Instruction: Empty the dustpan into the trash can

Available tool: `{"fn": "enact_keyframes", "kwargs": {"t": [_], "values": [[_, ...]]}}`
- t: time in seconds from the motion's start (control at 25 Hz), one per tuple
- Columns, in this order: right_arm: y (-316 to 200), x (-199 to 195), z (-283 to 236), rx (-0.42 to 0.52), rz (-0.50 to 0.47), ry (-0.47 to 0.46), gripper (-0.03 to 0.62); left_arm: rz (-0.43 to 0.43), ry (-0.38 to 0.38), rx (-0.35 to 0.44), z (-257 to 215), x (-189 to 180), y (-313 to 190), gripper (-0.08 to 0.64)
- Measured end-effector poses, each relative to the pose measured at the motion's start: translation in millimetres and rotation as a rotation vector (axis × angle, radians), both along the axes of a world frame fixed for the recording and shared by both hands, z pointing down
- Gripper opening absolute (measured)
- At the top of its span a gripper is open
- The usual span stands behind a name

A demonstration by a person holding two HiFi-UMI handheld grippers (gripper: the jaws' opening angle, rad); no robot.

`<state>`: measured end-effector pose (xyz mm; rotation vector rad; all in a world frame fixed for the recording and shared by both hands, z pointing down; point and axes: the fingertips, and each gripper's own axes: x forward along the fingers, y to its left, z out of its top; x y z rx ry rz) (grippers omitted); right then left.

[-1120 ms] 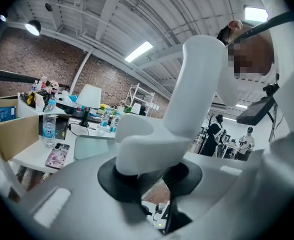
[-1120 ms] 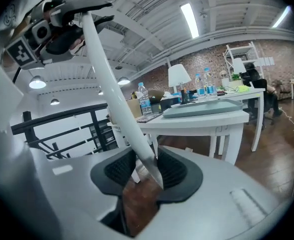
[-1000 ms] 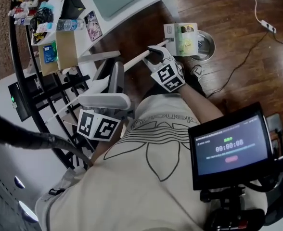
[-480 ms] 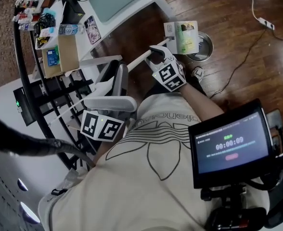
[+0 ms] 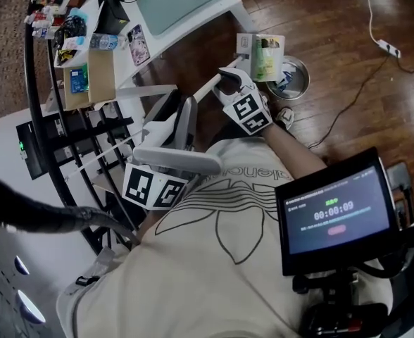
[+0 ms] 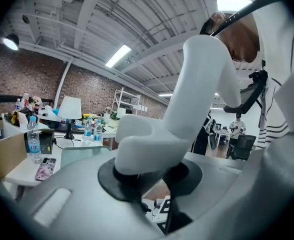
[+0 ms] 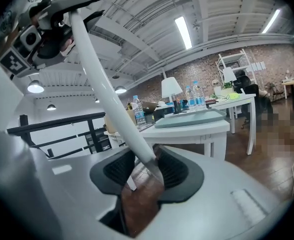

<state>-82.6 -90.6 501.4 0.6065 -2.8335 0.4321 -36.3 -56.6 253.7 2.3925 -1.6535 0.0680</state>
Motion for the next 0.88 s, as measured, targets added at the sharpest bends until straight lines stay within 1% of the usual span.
{"fn": "enact_keyframes", "kwargs": {"t": [0.2, 0.32, 0.4, 0.56, 0.64, 0.76, 0.88], "values": [[10, 18, 21, -0.047, 0.002, -0.008, 0.147, -0.011, 0.025, -0.062, 19, 10, -3, 0.103], [10, 21, 23, -0.05, 0.023, -0.01, 0.15, -0.012, 0.031, -0.071, 20, 7, -4, 0.1], [9, 20, 17, -0.04, 0.039, -0.014, 0.149, 0.003, 0.016, -0.063, 15, 7, -4, 0.1], [1, 18, 4, -0.016, 0.064, -0.047, 0.147, 0.084, -0.078, -0.023, 5, 24, -1, 0.098], [-2, 20, 7, -0.028, 0.077, -0.057, 0.149, 0.111, -0.105, -0.029, 10, 32, -1, 0.1], [0, 27, 16, -0.05, 0.104, -0.062, 0.152, 0.11, -0.083, -0.065, 20, 31, 0, 0.098], [5, 28, 17, -0.045, 0.126, -0.068, 0.152, 0.12, -0.069, -0.076, 19, 26, 1, 0.097]]}}
